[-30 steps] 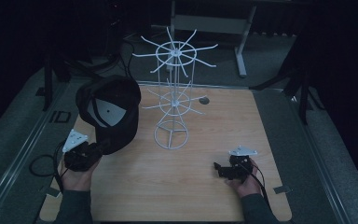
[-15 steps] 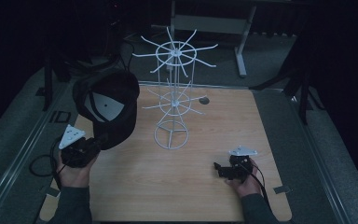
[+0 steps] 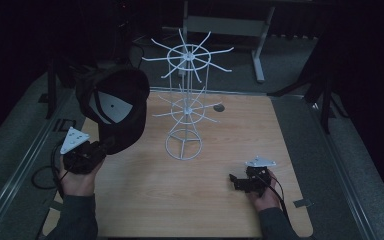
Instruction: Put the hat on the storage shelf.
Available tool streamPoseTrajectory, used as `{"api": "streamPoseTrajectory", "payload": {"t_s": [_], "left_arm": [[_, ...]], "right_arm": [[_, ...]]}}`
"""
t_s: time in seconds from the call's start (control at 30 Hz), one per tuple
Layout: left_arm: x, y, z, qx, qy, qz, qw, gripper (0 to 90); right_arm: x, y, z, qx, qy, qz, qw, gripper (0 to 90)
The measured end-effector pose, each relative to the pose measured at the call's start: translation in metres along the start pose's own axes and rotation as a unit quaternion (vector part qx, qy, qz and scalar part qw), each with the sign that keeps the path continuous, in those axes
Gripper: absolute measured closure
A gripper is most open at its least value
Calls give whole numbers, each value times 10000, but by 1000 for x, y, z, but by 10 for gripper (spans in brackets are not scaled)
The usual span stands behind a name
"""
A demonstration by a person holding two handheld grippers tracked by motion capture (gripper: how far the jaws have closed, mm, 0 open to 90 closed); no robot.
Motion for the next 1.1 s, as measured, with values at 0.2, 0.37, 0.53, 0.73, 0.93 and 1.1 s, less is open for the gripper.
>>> {"api": "streamPoseTrajectory", "payload": {"t_s": [0.2, 0.37, 0.53, 0.73, 0.93, 1.1], "left_arm": [[-1, 6, 0, 34, 32, 58, 10000, 863], [-2, 11, 1, 68, 67, 113, 9999, 863], [-2, 15, 1, 77, 96, 166, 9998, 863], [-2, 18, 2, 77, 128, 213, 9997, 863], [-1, 22, 3, 150, 173, 278, 9994, 863], [-1, 25, 5, 195, 223, 324, 9990, 863]], "right_arm": [[0, 0, 0, 0, -1, 1, 10000, 123], [0, 0, 0, 2, 1, 3, 10000, 122], [0, 0, 0, 1, 2, 2, 10000, 123], [0, 0, 0, -9, 10, 1, 10000, 123], [0, 0, 0, -12, 12, 2, 10000, 123], [0, 0, 0, -11, 12, 1, 10000, 123]]}}
Point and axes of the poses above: each handheld gripper's, and its own axes: x roughly forward along the jaws, y roughly out of its top, z roughly to its right, the point moved 3 cm from there along x, roughly forward along the jaws, and after that the axes turned 8 degrees about y, right-handed, at the moved point
